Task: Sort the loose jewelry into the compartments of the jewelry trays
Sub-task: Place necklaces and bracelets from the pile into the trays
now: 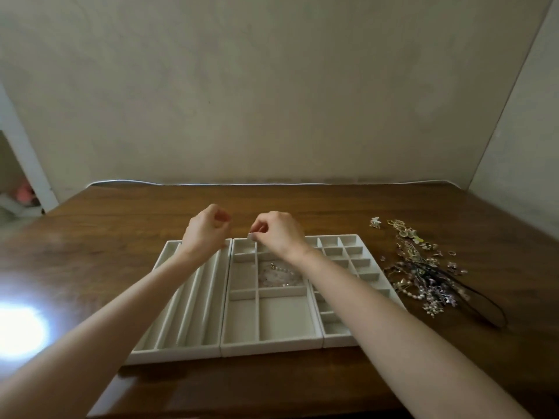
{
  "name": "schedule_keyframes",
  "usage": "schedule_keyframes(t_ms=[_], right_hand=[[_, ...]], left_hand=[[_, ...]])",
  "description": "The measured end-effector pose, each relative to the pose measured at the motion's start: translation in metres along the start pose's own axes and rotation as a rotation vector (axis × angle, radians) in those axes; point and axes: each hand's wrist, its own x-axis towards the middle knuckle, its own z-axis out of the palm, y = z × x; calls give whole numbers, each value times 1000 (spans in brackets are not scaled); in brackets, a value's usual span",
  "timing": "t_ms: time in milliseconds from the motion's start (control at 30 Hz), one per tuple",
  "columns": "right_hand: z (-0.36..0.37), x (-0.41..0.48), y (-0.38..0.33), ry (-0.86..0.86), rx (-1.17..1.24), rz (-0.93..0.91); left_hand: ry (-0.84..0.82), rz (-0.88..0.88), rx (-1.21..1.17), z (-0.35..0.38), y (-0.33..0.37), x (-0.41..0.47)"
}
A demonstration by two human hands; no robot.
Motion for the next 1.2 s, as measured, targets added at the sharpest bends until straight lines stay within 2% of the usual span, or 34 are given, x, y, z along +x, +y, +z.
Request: schedule_keyframes(t_ms=[333,600,800,1067,1200], right_hand=[[36,7,-7,57,-301,-17],[-8,-12,9,93,-214,-3],[-84,-56,65,97,-119,169],[-157,-106,138,1,-306,468],[-162,-118,158,-135,-375,625]], left_hand=[[19,33,33,0,-9,-8],[-55,123,4,24,14,-15],[-199,256,-33,57,48,-31],[-328,364,-20,93,77,-46],[-359,367,14,105,85,-50]])
